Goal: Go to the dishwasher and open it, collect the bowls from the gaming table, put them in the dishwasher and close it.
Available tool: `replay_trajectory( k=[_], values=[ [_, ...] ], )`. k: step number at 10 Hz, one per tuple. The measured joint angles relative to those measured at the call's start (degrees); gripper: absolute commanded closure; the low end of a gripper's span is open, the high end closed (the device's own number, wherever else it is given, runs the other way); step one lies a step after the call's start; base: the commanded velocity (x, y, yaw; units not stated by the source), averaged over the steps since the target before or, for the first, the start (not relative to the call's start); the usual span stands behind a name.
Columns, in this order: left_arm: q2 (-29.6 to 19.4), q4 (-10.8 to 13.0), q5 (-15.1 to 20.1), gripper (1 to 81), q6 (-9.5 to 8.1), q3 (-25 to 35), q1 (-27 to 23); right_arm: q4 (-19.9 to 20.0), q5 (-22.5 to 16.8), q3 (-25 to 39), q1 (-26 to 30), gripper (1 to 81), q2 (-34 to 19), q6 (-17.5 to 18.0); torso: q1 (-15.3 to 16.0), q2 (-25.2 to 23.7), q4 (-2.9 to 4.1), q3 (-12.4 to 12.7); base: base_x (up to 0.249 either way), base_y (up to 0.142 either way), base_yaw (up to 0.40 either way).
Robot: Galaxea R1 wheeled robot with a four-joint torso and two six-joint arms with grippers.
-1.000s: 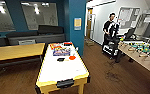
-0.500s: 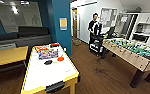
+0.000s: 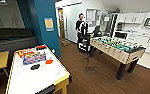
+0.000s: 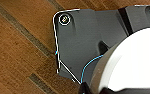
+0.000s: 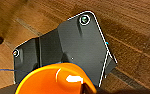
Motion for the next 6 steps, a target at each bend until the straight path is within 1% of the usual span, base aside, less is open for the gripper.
replay_trajectory(
  k=[2, 3, 6],
  values=[
    [0.0, 0.0, 0.0, 81.1, 0.0, 0.0, 0.0, 0.0, 0.0, 0.6, 0.0, 81.1, -0.7, 0.2, 0.0, 0.0, 0.0, 0.0, 0.0, 0.0, -0.396],
    [0.0, 0.0, 0.0, 81.1, 0.0, 0.0, 0.0, 0.0, 0.2, 2.7, 0.0, 81.1, -1.6, 0.2, 0.0, 0.0, 0.0, 0.0, 0.0, 0.0, -0.395],
    [0.0, 0.0, 0.0, 81.1, 0.0, 0.0, 0.0, 0.0, 1.5, 12.7, 0.2, 81.1, -6.4, 0.2, 0.0, 0.0, 0.0, 0.0, 0.0, 0.0, -0.396]
  ],
)
